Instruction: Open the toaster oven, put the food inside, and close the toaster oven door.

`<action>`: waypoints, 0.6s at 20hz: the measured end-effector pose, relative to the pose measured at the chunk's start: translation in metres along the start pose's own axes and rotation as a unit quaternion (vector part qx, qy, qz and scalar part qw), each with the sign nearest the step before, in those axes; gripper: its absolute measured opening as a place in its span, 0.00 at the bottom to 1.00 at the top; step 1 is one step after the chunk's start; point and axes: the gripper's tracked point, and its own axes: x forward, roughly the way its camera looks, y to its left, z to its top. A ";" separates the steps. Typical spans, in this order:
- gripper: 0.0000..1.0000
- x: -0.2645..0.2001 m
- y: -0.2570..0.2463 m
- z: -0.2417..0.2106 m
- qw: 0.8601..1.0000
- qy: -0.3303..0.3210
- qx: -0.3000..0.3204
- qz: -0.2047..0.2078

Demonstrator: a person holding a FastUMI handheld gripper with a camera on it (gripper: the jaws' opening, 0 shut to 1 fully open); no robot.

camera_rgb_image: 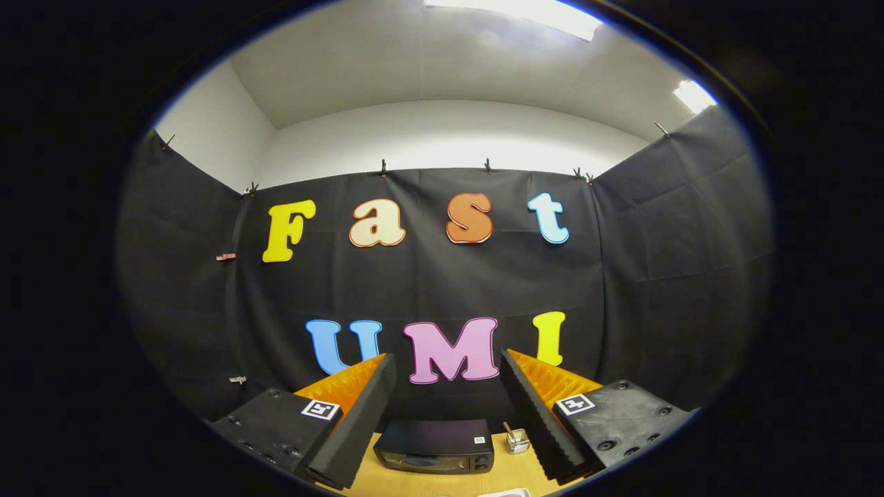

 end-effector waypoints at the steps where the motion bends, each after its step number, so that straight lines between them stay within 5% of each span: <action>1: 0.97 -0.001 0.001 -0.001 1.000 0.002 -0.001 0.000; 12: 0.97 0.018 -0.001 -0.019 1.000 0.014 0.000 -0.002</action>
